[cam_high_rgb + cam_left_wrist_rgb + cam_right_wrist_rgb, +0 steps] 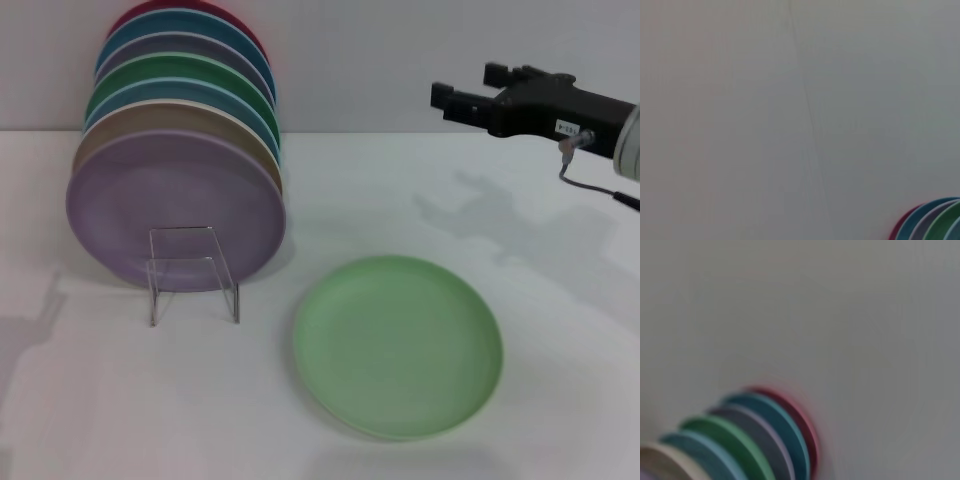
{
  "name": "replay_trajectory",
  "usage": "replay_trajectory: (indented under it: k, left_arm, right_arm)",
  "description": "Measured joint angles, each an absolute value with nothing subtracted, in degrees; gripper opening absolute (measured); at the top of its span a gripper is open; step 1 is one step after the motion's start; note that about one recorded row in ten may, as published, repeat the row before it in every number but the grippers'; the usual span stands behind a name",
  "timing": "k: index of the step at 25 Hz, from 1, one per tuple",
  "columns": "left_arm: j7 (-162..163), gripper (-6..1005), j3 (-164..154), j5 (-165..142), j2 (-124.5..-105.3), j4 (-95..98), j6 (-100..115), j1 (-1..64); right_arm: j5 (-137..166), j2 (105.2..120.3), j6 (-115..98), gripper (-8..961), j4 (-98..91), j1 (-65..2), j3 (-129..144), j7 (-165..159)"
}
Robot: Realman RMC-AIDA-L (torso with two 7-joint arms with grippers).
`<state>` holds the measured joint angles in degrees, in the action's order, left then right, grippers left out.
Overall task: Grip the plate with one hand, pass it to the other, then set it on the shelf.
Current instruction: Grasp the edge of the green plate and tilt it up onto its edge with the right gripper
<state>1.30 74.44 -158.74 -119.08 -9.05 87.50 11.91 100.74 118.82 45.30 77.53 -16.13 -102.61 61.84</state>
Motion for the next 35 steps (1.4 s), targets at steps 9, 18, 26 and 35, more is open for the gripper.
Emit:
replay_trajectory:
  k: [9,18,26,35]
  left_arm:
    - [2.1,786,74.4,-158.6,-118.88,-9.0,85.7,12.3]
    - [3.0,786,74.4,-158.5,-118.87,-9.0,85.7,12.2]
    - [4.4,785,74.4,-158.5,-118.73,-9.0,86.1,11.7]
    - [4.3,785,74.0,-158.5,-118.78,-9.0,86.2,11.9]
  right_arm:
    - [136.0,118.52,74.9,841,90.6,-20.6,-107.7,19.6]
    - [148.9,118.76,83.6,840,85.5,-24.7,-108.0,16.9]
    - [149.3,118.95,82.1,840,79.1,-26.6,-106.9,17.7]
    - [149.1,119.01,79.1,840,76.2,-27.9,-103.1,17.9]
